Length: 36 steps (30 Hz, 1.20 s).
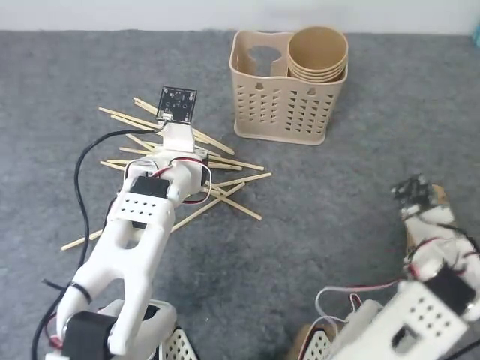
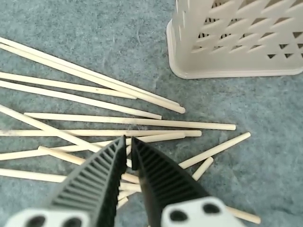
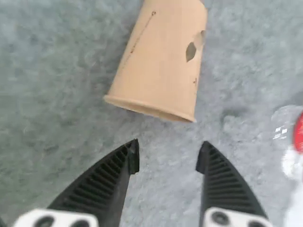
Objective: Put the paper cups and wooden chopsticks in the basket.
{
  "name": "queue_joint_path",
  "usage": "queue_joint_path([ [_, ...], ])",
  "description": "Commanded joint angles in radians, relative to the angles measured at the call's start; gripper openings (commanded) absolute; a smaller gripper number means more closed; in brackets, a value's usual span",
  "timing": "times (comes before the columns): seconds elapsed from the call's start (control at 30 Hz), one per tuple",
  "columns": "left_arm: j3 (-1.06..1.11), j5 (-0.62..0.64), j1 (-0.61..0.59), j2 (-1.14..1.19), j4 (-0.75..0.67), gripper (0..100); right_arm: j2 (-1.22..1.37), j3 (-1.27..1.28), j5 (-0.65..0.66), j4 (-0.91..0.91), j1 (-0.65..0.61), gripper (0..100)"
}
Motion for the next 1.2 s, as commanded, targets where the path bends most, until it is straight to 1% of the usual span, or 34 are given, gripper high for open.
queue_joint_path([
  [0.0, -0.01, -0.008, 0.011, -0.037, -0.021, 1, -0.128, 0.104, 0.074, -0.139, 0.012, 22.9],
  [0.1, -0.01, -0.008, 0.011, -0.035, -0.021, 1, -0.185, 0.213, 0.081, -0.289, 0.013, 23.0],
  [0.23, -0.01, -0.009, 0.011, -0.035, -0.021, 1, -0.205, 0.344, 0.137, -0.444, 0.013, 23.0],
  [0.47, -0.01, -0.009, 0.011, -0.035, -0.021, 1, -0.205, 0.534, 0.135, -0.737, 0.007, 22.8],
  [0.53, -0.01, -0.009, 0.011, -0.035, -0.021, 1, -0.205, 0.555, 0.098, -0.788, 0.005, 22.7],
  [0.63, -0.01, -0.009, 0.011, -0.035, -0.021, 1, -0.205, 0.545, 0.028, -0.809, -0.005, 22.6],
  [0.77, -0.01, -0.009, 0.011, -0.035, -0.02, 1, -0.203, 0.503, -0.049, -0.771, -0.038, 21.8],
  [0.87, -0.01, -0.009, 0.011, -0.035, -0.02, 1, -0.203, 0.476, -0.12, -0.768, -0.048, 12.5],
  [0.97, -0.01, -0.009, 0.011, -0.035, -0.02, 1, -0.203, 0.462, -0.15, -0.769, -0.05, 3.8],
  [1.07, -0.01, -0.009, 0.011, -0.035, -0.02, 1, -0.203, 0.442, -0.192, -0.777, -0.047, 0.9],
  [1.17, -0.01, -0.009, 0.011, -0.035, -0.02, 1, -0.203, 0.384, -0.276, -0.763, -0.041, 0.9],
])
